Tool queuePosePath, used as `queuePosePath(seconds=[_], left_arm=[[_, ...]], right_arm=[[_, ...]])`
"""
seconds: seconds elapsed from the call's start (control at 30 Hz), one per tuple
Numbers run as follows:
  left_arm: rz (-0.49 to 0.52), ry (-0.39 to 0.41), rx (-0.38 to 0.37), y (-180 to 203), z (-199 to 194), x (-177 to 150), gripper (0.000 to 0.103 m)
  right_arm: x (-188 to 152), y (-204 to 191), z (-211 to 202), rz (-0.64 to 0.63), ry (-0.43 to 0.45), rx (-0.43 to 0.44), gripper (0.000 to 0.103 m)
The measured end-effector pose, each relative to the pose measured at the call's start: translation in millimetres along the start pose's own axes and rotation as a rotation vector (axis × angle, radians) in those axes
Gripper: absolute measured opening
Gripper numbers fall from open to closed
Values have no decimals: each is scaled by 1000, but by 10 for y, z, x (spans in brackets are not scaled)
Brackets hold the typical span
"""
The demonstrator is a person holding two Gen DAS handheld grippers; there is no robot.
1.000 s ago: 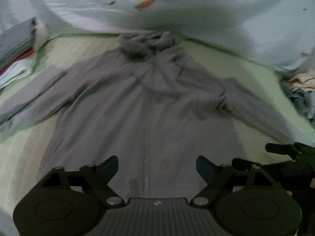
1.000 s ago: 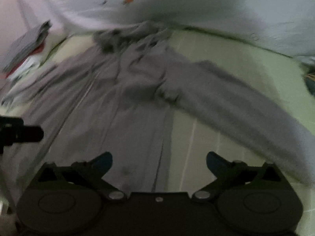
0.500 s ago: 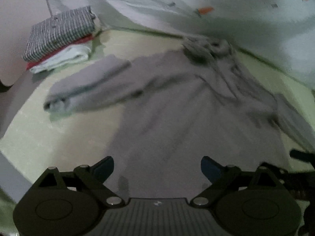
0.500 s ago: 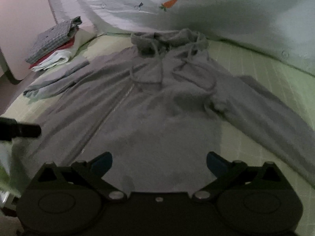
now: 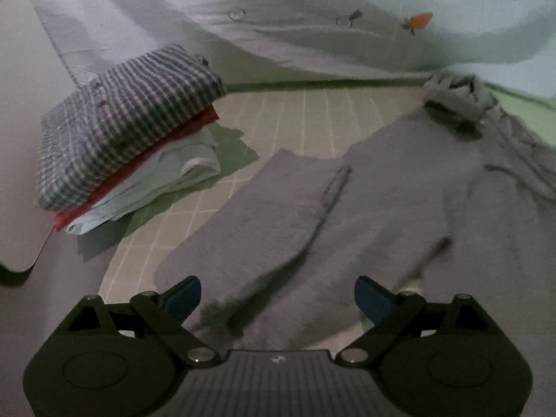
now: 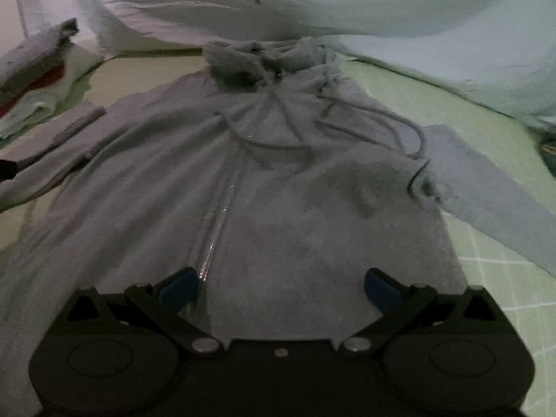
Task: Fold clothes
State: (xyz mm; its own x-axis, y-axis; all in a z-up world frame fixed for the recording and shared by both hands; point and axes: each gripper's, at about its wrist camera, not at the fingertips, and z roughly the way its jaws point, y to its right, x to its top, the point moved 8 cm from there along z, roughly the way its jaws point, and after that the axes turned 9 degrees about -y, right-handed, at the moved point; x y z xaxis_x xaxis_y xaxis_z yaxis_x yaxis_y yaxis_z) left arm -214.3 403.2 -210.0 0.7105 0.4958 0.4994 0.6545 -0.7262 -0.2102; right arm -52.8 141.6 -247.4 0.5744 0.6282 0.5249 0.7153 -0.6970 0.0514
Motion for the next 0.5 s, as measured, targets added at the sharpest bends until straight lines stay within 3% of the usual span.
queuePosePath(seconds=[0.1,0.27,0.4,0.5], left_arm=[[45,-27,43,-62,185,24,95],[66,9,89,-212,263,-24,99],[-68,32,233,-573,172,-116,98],[-227,6,264,-937,125,-285,99]], right_arm=[[-45,45,-1,90,2,-5,103],[-77,9,-14,144,27,-50,103],[-51,9,5,166,41,-65,103],[-53,9,11,179,60,-76,103]])
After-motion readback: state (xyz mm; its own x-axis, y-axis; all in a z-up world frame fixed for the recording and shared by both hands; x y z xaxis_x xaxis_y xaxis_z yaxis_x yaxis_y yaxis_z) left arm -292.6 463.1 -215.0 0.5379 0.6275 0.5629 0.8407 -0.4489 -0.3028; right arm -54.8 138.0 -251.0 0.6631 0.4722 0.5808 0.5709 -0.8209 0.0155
